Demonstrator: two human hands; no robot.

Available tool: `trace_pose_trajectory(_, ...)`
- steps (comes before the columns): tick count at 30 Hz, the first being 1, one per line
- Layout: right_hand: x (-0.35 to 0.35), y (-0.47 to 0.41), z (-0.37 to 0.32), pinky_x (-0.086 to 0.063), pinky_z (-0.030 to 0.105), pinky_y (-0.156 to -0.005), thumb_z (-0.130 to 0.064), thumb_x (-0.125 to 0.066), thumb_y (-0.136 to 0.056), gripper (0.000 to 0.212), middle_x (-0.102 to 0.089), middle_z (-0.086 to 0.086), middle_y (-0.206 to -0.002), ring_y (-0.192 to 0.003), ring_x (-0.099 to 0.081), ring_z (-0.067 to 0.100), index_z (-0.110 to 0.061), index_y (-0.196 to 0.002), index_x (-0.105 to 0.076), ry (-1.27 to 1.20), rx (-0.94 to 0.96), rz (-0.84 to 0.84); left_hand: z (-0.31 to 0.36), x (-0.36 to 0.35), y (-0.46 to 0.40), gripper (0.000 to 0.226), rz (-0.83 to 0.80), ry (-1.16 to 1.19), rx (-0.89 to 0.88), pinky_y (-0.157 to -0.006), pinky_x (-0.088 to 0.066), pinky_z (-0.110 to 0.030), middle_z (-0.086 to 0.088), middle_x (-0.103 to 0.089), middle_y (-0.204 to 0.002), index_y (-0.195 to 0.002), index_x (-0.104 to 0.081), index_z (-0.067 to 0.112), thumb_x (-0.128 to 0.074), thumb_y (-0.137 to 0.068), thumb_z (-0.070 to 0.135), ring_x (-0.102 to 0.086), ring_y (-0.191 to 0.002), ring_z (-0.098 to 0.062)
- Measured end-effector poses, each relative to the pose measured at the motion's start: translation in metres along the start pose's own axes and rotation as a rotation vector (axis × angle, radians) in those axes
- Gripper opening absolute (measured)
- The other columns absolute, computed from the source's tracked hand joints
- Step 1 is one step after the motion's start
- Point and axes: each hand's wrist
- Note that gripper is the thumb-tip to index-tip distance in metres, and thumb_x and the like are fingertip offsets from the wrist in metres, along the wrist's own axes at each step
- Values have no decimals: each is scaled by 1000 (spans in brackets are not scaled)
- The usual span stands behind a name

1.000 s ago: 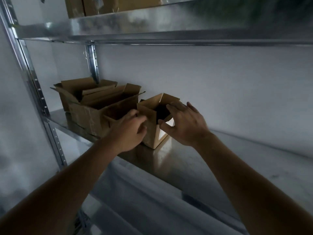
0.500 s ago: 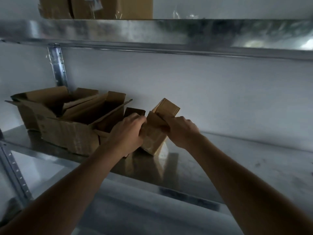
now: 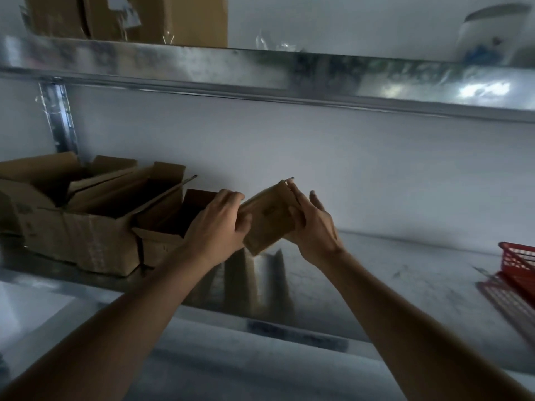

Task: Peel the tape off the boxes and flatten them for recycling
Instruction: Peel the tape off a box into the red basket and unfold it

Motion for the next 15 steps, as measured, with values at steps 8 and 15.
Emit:
trace_pose_trajectory(8,12,35,5,-61,61,-70,-21,-35,-112,43,-50,9,-138,-114,-60,41,-33,-154,-34,-493,-142,91,33,-25,-12,63,-146,800,477,-59,-61,-26,5,-47,-141,-152,-32,44,-51,-97,67,-52,-115,-16)
trace_pose_trajectory(15,28,63,10,-63,55,-62,-35,-47,-105,49,-48,10,-138,-101,-74,32,-50,-141,-17,-659,-125,-50,44,-24,-39,38,-140,949,323,-92,-60,-50,4,-56,-140,-141,-46,51,-56,-104,44,-57,-127,-25)
Point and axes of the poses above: each hand's wrist, its own y-axis away from the middle knuckle, its own x-axis out of the back of the hand, z = x × y
